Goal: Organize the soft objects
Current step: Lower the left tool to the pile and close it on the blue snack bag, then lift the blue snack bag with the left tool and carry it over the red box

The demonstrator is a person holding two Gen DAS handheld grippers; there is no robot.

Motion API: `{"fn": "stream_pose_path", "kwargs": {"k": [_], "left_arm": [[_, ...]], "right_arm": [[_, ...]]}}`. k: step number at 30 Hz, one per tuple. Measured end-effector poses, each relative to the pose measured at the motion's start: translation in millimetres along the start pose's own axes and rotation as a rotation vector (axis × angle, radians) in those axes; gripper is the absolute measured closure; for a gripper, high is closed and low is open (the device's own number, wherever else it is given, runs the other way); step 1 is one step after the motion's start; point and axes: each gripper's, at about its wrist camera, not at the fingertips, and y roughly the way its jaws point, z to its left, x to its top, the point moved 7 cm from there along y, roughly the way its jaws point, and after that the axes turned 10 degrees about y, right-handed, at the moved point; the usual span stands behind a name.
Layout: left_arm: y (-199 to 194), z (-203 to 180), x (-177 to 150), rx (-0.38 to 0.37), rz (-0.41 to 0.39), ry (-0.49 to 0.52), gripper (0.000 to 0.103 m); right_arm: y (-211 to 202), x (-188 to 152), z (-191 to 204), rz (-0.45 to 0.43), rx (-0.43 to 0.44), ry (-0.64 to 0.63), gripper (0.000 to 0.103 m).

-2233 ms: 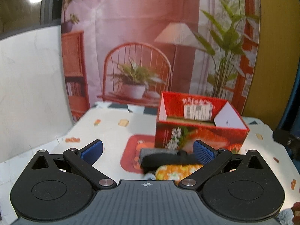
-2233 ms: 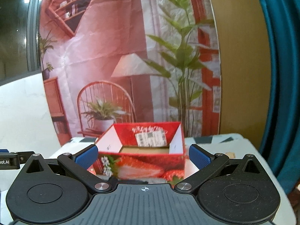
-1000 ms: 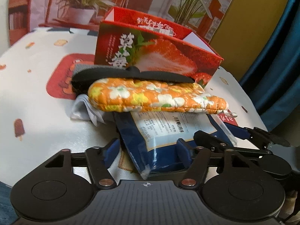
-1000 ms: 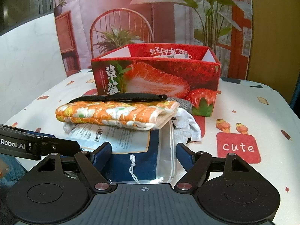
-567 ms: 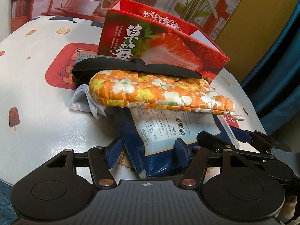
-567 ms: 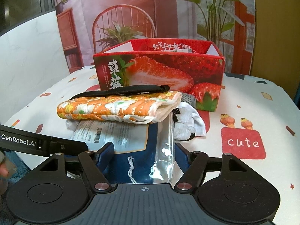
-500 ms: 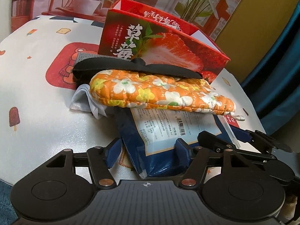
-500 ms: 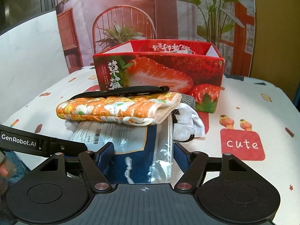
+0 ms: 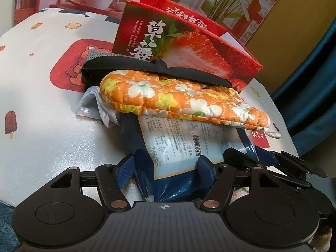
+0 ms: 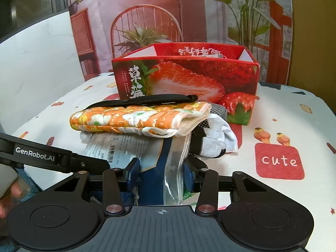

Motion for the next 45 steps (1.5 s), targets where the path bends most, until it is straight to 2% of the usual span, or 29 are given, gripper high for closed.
{"fn": "stream_pose_path", "kwargs": {"k": [8,15,21,32,45], "left_arm": [[5.2,1.7,2.0,0.005,-0.013,-0.011,0.029],[-0.7,-1.1,3.2,-0.028,-0.026,0.013,0.041],[-12.3,-6.4,5.9,-0.037,-0.047,0.044,0.045],[-49.5,-31.0,22.9,-0.016,-0.195,0.17,0.047],[-81.3,-46.2,31.1,-0.001,-0.328,0.239,0.047]], "right_arm": [[0.4,-0.8,3.6,-0.003,0.006,-0.022,0.071],[-2.1,-0.8,10.9,-0.009,0.012,-0.059,0.081],[-10.5,4.7,15.3,-0.023,0.049,-0.052,0.086],[-36.5,19.9,26.0,-0.13,0.067,-0.093,0.087],[-64.0,34.5,36.0,-0.266,0.064,-0.142,0.087]]}}
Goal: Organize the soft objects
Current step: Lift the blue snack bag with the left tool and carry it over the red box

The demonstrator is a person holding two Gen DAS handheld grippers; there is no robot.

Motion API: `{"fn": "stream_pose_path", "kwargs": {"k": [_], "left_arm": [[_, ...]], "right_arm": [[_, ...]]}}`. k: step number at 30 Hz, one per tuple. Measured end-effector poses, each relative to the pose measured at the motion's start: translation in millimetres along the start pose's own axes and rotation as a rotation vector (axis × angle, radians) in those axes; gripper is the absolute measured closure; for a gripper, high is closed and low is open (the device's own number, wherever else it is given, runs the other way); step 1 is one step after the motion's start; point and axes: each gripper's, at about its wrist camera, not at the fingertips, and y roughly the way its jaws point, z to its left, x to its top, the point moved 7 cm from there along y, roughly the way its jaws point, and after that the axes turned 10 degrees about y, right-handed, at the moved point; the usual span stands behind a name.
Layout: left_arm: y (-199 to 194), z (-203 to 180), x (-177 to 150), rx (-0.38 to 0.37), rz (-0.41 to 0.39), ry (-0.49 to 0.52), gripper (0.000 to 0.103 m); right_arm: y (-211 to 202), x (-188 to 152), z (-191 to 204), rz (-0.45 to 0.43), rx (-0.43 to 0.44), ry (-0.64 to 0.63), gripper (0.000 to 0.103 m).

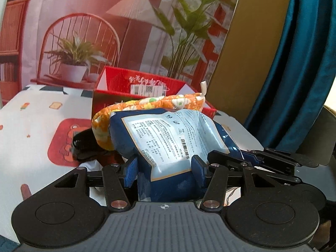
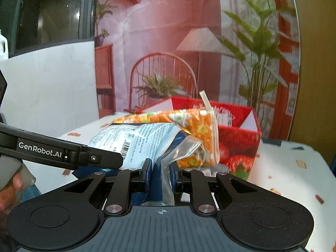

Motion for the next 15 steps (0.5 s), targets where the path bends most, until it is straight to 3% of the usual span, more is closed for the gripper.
{"fn": "stream_pose_path", "kwargs": {"k": [9,15], "left_arm": [[-14.8,-7.4,16.0,0.001,-0.082,0.037,0.046],[-10.0,-4.1,31.8,-0.004,-0.088,0.014,0.046]], "right_arm": [[-12.5,15.9,3.9,-0.078,0.005,-0.021,0.087],[-8.4,31.0,4.1,-0.086,0.003,-0.03,0.087]]}}
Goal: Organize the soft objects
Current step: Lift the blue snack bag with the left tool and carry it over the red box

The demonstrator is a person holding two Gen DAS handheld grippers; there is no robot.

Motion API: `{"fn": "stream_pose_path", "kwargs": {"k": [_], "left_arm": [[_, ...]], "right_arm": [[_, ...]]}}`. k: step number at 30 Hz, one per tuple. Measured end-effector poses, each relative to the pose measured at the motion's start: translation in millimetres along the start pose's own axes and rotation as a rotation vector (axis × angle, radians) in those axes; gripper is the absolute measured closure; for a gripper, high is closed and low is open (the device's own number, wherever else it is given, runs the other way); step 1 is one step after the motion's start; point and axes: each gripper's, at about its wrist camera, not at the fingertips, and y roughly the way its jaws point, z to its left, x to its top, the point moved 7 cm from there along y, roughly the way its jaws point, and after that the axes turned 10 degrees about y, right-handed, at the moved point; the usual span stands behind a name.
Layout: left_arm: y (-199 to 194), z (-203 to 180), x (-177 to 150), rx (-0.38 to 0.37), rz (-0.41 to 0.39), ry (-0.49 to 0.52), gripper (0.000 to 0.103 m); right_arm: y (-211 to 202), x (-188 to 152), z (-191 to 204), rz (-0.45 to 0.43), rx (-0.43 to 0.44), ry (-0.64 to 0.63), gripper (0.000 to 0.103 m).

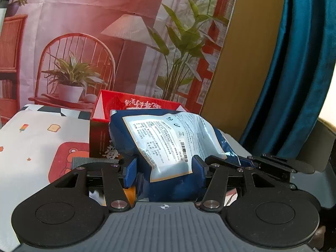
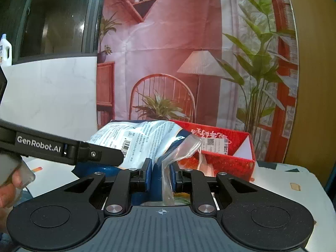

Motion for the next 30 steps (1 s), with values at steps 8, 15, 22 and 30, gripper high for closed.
{"fn": "stream_pose_path", "kwargs": {"k": [8,15,22,30], "left_arm": [[34.1,18.4,28.5,-0.006,0.013,-0.022,0.046],[73.9,41.8,59.0,-0.017,0.032,-0.066,0.046],[121.6,59.3,91.2,-0.003,0.063,-0.024,0.046],[190.0,87.9,109.9,0.043,0.127,-0.028,0.046]], "right_arm": [[28.4,28.0,-15.4,0.032,0.019,0.039,0.087],[69.8,53.5,-34.3,0.08,0.06,0.054,0.086],[123.2,81.7,-61.1,0.118,0.061,0.105,0.086],[195.8,91.4,-94.3,0.178,0.029,0.145,0.086]]}}
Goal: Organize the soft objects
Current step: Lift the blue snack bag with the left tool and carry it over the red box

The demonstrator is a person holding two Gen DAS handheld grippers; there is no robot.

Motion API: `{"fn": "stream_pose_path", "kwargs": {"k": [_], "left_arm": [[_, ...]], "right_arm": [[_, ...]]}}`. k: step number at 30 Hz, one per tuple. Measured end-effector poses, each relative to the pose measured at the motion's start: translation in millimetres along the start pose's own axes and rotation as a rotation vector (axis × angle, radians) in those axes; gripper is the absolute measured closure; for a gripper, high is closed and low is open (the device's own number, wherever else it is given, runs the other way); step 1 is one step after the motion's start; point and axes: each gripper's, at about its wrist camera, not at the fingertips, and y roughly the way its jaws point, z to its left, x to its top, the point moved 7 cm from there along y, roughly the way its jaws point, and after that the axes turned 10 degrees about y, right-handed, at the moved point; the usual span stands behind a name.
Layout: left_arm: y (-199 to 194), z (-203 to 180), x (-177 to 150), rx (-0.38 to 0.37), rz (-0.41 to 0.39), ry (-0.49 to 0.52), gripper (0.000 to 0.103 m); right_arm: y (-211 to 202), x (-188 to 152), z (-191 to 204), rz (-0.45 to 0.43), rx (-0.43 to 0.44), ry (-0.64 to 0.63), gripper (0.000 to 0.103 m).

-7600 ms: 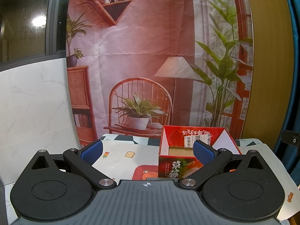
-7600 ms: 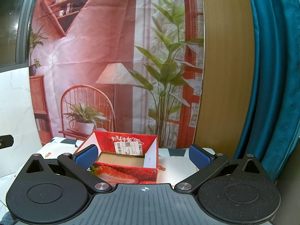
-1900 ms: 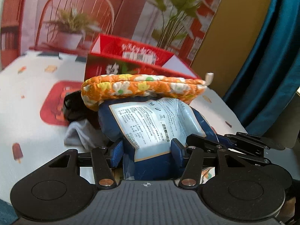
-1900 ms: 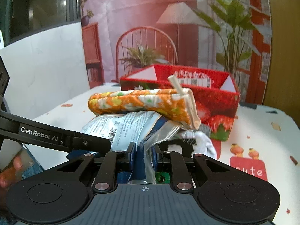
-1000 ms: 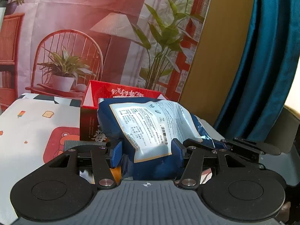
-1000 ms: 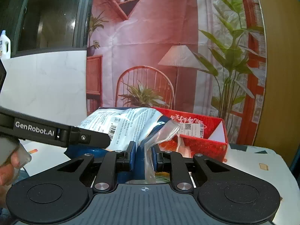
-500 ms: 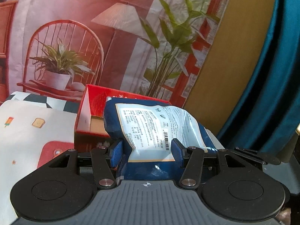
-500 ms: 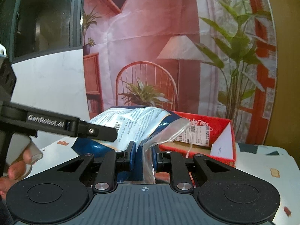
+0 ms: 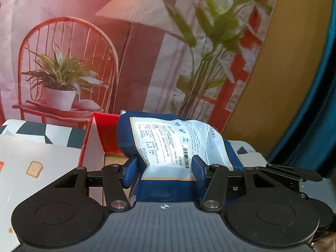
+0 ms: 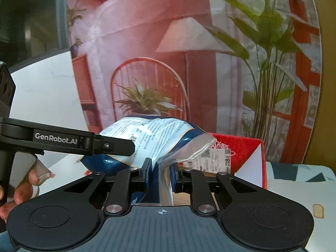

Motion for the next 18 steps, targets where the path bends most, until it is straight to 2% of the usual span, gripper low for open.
{"fn": "stream_pose_path", "kwargs": {"k": [4,11,16,18], "left_arm": [[34.6,2.3,1.8,0.014,0.069,0.022,0.046],[77.6,7.5,-24.8,-0.009,0.226,-0.012,0.046],[86.0,7.3,-32.9,-0.02,0.272,-0.008,0.046],[85.2,7.8,-33.3,-0.007,0.278,0.011,0.044]], "right_arm": [[34.2,2.3,-19.7,0.044,-0.039,0.016,0.087],[77.8,-21.3,-52.1,0.18,-0.105,0.096,0.087],[89.2,-38.7,-62.8,0.268,-0.147,0.143,0.086],[90.0,-43.4,-66.0,0.294,-0.16,0.165,0.082]]}}
